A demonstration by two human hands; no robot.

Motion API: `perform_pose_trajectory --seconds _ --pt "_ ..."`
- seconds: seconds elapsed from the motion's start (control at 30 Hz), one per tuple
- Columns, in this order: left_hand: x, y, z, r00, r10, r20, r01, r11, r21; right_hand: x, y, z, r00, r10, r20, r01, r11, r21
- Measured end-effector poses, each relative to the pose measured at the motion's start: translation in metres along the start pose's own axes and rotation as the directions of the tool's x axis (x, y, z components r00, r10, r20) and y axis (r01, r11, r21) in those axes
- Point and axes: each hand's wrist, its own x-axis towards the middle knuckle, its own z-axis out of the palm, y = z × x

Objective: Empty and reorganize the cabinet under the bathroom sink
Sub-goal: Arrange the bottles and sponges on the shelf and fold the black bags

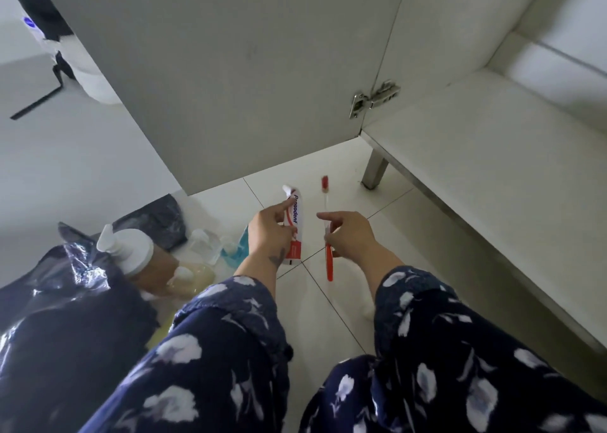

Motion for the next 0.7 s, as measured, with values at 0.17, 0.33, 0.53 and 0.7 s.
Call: perform_pose_trajectory --seconds 0.17,0.33,0.53,0.7 --pt "-0.011 0.024 -0.022 0.998 -0.055 0.037 0.056 0.998 -0.023 -0.023 -0.022 -0.01 0.999 0.032 -0.025 -0.032 0.999 0.005" --pt "-0.027 0.081 -0.042 0.991 -0.092 0.097 0.099 0.992 -0.073 -0.053 -0.066 -0.054 0.992 0.104 -0.068 -0.102 0.994 0.043" --pt "-0.07 0.17 -0.093 0.987 -0.07 0.143 0.083 0.993 -0.088 -0.102 -0.138 -0.119 0.986 0.154 -0.068 -0.152 0.988 0.034" --pt "-0.109 0.246 -0.155 0.984 -0.027 0.177 0.041 0.997 -0.073 -0.15 -0.23 -0.16 0.985 0.143 -0.097 -0.143 0.99 0.003"
